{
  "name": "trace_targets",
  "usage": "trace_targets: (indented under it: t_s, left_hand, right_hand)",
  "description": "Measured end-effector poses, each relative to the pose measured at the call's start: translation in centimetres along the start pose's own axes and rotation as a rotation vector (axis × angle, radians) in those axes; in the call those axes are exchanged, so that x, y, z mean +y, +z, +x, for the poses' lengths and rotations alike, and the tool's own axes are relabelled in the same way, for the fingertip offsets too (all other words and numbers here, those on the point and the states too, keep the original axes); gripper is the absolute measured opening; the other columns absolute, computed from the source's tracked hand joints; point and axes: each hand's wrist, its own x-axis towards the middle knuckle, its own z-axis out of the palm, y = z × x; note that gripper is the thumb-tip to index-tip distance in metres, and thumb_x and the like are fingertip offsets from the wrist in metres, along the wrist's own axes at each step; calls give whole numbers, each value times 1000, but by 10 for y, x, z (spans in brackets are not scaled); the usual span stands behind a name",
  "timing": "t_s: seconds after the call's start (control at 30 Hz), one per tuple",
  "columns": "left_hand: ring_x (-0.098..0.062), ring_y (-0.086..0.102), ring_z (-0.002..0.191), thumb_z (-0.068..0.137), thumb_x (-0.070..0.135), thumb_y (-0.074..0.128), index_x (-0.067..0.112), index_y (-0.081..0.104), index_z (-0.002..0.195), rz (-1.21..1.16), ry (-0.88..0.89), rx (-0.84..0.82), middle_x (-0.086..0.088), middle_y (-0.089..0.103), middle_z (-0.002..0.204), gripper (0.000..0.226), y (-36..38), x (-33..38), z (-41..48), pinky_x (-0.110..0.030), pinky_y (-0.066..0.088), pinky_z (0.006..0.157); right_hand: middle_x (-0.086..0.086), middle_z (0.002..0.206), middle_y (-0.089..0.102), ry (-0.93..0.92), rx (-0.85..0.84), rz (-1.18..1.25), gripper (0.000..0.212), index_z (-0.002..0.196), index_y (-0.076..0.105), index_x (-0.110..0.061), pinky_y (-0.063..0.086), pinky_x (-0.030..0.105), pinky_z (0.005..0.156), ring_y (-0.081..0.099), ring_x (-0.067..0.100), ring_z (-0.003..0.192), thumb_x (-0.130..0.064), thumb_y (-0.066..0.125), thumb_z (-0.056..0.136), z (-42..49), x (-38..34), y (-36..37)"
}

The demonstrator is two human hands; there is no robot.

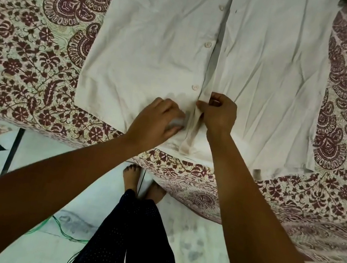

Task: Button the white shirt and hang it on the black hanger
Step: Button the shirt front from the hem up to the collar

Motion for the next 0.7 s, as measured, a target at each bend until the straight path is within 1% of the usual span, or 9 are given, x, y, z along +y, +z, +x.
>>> trace_targets:
  t_s: [0.13,0.23,0.3,0.33,0.43,0.53,0.57,0.63,0.7]
  left_hand:
    - [-27,52,92,86,33,56,15,63,116,140,143,-60,-10,59,107,36,15,4,-9,-36,49,74]
    - [-27,46,117,92,31,44,15,58,125,253,226,-59,-10,57,128,39,24,7,-31,-41,40,93]
    - [-27,36,134,94,32,36,12,46,135,337,272,-114,-9,44,143,47,27,6,-49,-44,28,107]
    - [-27,34,136,94,31,35,11,41,137,350,290,-131,-9,40,145,48,28,5,-56,-45,25,110]
    - [-27,39,134,95,29,38,9,45,135,286,312,-148,-10,44,142,46,25,6,-64,-42,28,111]
    - [-25,54,121,94,28,42,10,61,122,125,388,-113,-8,59,128,37,13,4,-58,-38,44,102]
    - [-25,62,110,94,26,43,10,65,115,34,367,-79,-8,66,118,34,8,5,-52,-38,50,94]
    - [-25,67,91,93,24,44,7,66,108,-148,167,12,-10,70,102,32,-3,9,-30,-37,56,79]
    - [-25,65,89,93,22,44,5,63,110,-225,-92,138,-13,68,102,31,-10,11,1,-36,55,76]
  right_hand:
    - [6,87,71,-12,-70,-202,32,95,69,-10,55,37,80,66,21,80,-10,80,64,-19,7,-13]
    - [5,77,71,12,-141,-227,24,88,69,-10,57,43,75,69,23,68,-6,78,66,-32,15,-22]
    - [1,69,69,39,-172,-195,19,80,66,-12,58,45,71,69,25,60,-2,77,69,-39,19,-25]
    - [0,69,68,44,-166,-189,20,79,65,-14,58,45,71,69,25,61,-2,77,70,-41,21,-26]
    - [3,70,67,49,-135,-194,17,74,65,-16,58,43,75,69,24,64,-7,79,71,-43,24,-26]
    - [1,63,67,31,-144,-236,14,68,65,-17,56,35,74,67,12,58,-19,77,75,-40,23,-23]
    - [0,66,68,-7,-123,-260,13,73,67,-17,53,30,74,66,9,61,-25,76,77,-38,20,-22]
    - [2,86,70,-87,-27,-272,26,94,69,-12,46,22,77,65,11,80,-33,72,79,-31,11,-18]
    - [3,97,70,-149,53,-237,33,105,67,-11,41,17,77,63,14,88,-34,71,81,-21,-1,-11]
